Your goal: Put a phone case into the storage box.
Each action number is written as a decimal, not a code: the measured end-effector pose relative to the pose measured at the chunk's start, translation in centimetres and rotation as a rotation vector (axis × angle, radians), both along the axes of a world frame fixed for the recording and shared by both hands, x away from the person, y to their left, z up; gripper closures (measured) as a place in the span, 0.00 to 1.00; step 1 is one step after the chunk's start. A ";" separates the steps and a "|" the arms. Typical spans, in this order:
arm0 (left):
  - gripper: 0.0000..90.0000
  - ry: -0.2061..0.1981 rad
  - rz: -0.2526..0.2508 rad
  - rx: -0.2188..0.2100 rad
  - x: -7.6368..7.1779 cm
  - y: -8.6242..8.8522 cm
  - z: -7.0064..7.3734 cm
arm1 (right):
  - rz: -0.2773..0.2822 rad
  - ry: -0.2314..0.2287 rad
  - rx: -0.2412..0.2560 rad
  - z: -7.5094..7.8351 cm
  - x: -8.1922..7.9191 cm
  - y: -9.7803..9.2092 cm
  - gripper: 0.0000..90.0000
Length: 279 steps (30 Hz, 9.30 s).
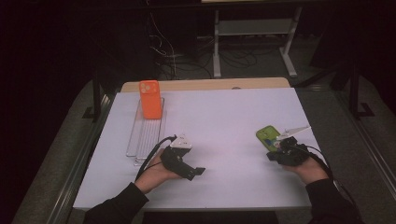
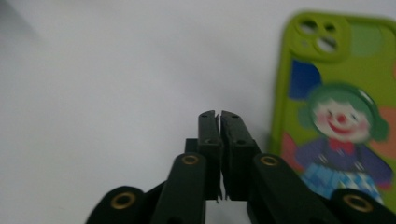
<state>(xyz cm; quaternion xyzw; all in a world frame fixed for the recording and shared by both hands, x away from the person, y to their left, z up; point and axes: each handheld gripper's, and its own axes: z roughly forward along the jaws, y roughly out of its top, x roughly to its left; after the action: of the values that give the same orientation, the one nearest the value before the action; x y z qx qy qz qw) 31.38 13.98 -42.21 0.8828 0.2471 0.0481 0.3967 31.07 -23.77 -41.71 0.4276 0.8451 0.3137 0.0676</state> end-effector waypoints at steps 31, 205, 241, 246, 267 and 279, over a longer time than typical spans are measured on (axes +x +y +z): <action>0.03 0.007 -0.019 -0.004 -0.2 -0.1 0.1 | 0.218 -0.112 0.145 0.0 -1.0 5.0 0.03; 0.03 -0.065 -0.446 0.041 3.2 -2.6 5.3 | 0.793 -0.066 -0.135 4.5 3.9 14.1 0.17; 0.17 -0.023 -0.533 0.106 2.4 -4.1 4.0 | 0.873 -0.079 -0.135 5.4 2.8 15.3 0.17; 0.17 -0.002 -0.545 0.097 2.3 -4.0 4.0 | 0.871 -0.058 -0.109 5.4 2.8 15.2 0.16; 0.17 0.000 -0.317 0.154 3.4 -2.4 3.6 | 0.482 -0.143 0.017 6.1 4.0 8.7 0.07; 0.17 -0.004 -0.095 0.159 4.1 -2.3 3.2 | 0.208 -0.099 0.037 3.6 3.4 6.8 0.06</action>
<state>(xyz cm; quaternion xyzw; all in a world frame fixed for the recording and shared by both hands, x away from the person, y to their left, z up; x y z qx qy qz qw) 35.48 11.63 -39.03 0.9221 0.1994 0.0506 0.3278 34.45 -16.99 -38.13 0.3228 0.8747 0.3551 0.0684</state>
